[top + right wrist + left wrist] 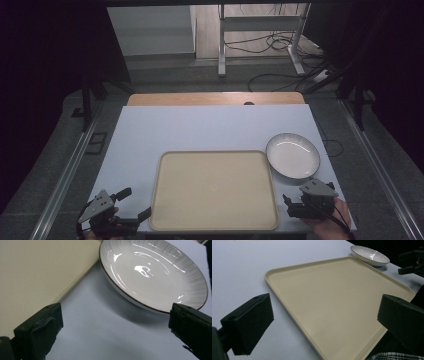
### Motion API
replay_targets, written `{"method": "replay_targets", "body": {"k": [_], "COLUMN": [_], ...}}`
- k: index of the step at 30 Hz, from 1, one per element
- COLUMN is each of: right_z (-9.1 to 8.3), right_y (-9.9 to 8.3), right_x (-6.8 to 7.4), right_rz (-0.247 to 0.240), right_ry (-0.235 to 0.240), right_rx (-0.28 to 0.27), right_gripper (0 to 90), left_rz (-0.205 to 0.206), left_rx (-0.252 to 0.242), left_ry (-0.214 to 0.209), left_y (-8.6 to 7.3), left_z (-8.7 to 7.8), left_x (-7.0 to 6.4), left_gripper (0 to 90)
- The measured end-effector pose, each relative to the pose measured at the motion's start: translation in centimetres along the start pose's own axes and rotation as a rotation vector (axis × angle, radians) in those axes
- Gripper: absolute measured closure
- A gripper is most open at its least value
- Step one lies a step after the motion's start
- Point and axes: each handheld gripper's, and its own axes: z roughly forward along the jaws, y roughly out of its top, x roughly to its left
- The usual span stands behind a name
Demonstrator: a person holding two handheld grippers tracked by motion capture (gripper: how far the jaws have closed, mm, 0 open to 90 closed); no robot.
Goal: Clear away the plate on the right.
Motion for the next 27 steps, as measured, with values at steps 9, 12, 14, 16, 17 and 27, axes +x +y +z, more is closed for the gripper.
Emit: {"method": "replay_targets", "body": {"k": [9,12,14,16,17,27], "right_z": [0.7,0.9,1.1,1.2,1.3,2.2], "right_y": [0.7,0.9,1.0,1.2,1.3,1.9], "right_x": [0.5,0.7,0.9,1.0,1.1,1.8], "right_rz": [-0.144,-0.187,-0.216,-0.248,-0.27,-0.403], "right_ry": [-0.098,-0.119,-0.13,-0.143,-0.15,-0.178], "right_rx": [0.04,0.049,0.061,0.072,0.083,0.144], "right_gripper": [8.8,11.8,14.0,16.6,17.4,22.7], "left_rz": [-0.001,0.0,-0.001,0.0,0.0,0.0], "left_rx": [0.001,0.002,0.002,0.002,0.002,0.002], "left_ry": [0.0,-0.001,0.0,-0.001,-0.001,-0.001], "left_y": [0.0,0.0,0.0,0.0,0.0,0.0], "left_z": [0.0,0.0,0.0,0.0,0.0,0.0], "left_x": [0.0,0.0,0.0,0.0,0.0,0.0], "left_gripper": [0.0,0.0,0.0,0.0,0.0,0.0]}}
